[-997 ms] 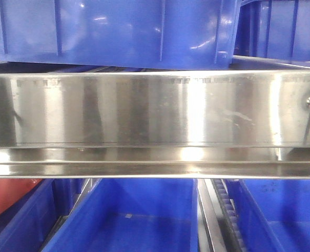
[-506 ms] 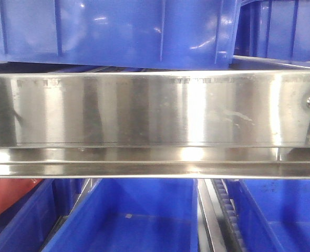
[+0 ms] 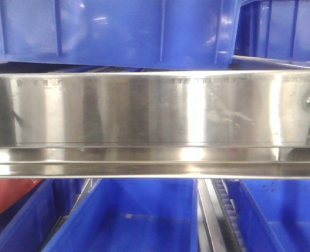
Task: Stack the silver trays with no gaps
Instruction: 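Lift the tray with both grippers and pull it off the shelf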
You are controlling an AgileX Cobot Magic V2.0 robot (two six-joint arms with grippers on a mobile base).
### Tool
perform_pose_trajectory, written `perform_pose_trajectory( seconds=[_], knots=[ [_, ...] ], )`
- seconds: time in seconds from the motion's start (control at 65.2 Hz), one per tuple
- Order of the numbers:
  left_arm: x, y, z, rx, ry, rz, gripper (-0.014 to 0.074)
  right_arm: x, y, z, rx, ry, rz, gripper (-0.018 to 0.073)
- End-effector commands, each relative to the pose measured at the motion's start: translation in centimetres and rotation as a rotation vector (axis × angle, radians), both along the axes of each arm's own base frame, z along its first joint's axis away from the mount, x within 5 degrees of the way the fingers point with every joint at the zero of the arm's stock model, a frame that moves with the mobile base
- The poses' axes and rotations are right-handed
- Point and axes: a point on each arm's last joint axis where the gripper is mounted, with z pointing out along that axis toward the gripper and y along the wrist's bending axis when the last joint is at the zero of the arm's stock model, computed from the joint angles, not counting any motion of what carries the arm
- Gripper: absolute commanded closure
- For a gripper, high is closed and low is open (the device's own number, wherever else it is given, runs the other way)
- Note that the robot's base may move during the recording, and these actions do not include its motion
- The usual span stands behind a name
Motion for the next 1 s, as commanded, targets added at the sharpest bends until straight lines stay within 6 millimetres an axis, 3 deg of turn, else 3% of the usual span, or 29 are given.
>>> perform_pose_trajectory(
  seconds=[0.0, 0.982],
  knots=[
    [-0.17, -0.69, 0.61, -0.042, -0.035, -0.057, 0.0613, 0.05, 0.51, 0.90, 0.049, -0.079, 0.056, 0.0574],
    [-0.16, -0.71, 0.62, -0.043, -0.037, -0.058, 0.0613, 0.06, 0.53, 0.91, 0.050, -0.081, 0.057, 0.0574]
  ],
)
